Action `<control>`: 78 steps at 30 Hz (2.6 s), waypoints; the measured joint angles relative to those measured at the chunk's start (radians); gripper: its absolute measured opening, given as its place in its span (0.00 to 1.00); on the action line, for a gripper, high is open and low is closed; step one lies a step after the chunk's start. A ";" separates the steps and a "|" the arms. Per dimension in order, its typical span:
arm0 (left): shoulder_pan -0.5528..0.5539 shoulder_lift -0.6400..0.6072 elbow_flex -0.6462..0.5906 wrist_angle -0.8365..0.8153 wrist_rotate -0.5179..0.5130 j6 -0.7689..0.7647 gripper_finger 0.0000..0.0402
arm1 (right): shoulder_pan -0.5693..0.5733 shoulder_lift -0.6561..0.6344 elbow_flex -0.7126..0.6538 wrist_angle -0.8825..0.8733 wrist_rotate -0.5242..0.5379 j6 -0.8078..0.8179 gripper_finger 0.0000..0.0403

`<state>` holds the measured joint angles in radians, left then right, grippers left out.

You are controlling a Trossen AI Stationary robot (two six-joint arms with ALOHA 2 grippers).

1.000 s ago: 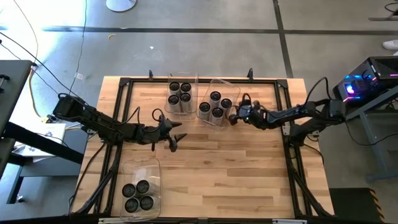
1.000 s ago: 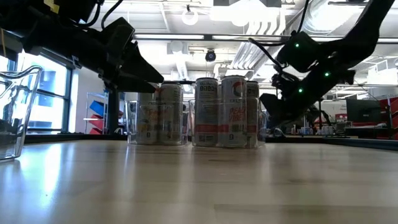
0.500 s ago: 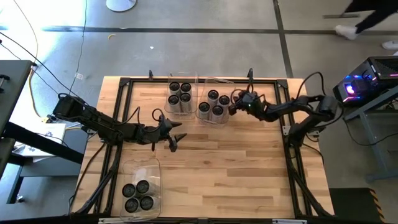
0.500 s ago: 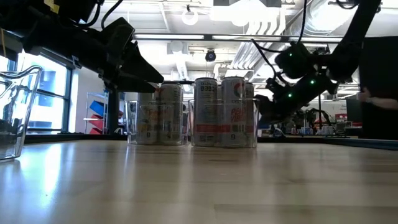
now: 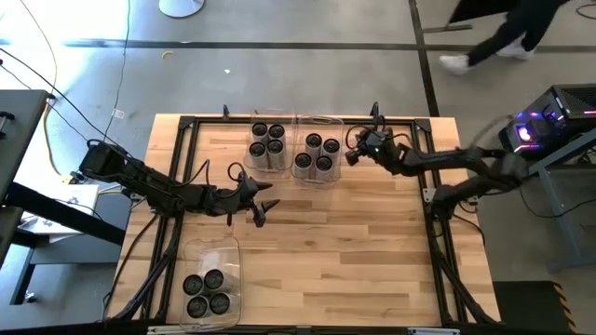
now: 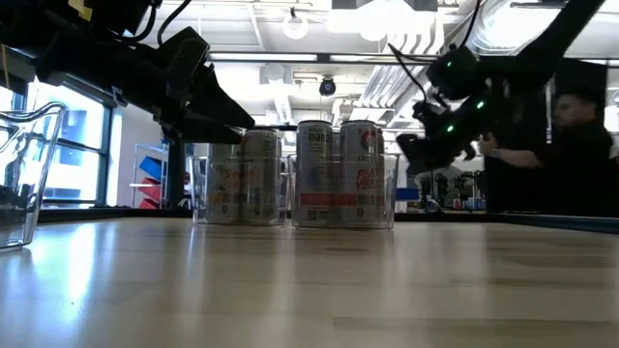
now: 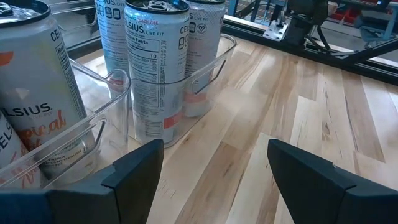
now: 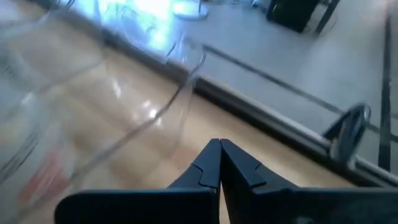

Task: Sort soda cans
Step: Adjust the top left and right transparent bins

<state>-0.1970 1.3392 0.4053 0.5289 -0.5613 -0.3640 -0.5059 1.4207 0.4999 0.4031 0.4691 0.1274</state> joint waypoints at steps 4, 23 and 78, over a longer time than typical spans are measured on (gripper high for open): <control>0.000 0.000 0.000 0.000 0.000 -0.002 0.70 | 0.062 -0.148 -0.003 -0.278 -0.019 0.070 0.00; 0.000 0.000 0.000 0.000 -0.004 -0.001 0.70 | 0.447 -0.034 -0.008 -0.217 -0.204 0.209 0.00; -0.001 0.000 0.000 0.046 -0.003 0.033 0.70 | 0.154 0.259 0.005 0.276 -0.164 -0.029 0.00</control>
<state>-0.1976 1.3392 0.4053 0.5745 -0.5648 -0.3313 -0.3523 1.6793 0.5049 0.6788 0.3051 0.0983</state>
